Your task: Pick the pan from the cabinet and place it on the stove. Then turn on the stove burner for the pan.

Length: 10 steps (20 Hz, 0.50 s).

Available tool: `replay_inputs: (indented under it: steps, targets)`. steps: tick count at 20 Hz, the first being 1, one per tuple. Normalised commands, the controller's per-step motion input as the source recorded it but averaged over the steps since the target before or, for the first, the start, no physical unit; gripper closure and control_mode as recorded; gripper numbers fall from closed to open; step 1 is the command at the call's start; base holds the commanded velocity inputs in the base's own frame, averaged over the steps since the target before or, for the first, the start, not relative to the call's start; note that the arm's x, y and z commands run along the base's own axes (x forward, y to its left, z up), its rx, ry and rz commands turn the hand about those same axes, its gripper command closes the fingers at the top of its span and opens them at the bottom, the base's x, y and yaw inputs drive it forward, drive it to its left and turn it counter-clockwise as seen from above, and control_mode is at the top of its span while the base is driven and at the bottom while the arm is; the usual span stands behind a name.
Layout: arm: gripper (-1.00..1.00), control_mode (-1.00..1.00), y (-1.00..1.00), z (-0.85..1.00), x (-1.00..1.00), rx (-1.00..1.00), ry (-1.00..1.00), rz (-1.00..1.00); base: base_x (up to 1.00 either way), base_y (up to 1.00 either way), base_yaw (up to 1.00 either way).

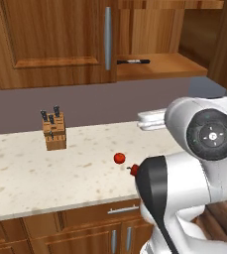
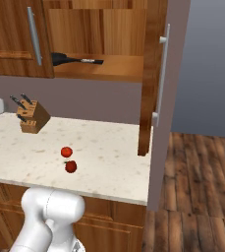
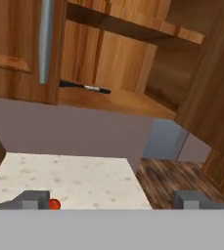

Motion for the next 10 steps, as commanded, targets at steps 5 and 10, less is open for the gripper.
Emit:
replay_inputs:
  steps: [5, 10]
  targets:
    - [-1.00, -1.00, 0.05, 0.29, 0.23, 0.13, -0.31, 0.09, 0.00, 0.00, 0.00]
    - [-1.00, -1.00, 0.15, 0.21, 0.20, 0.10, -0.25, 0.01, 0.00, 0.00, 0.00]
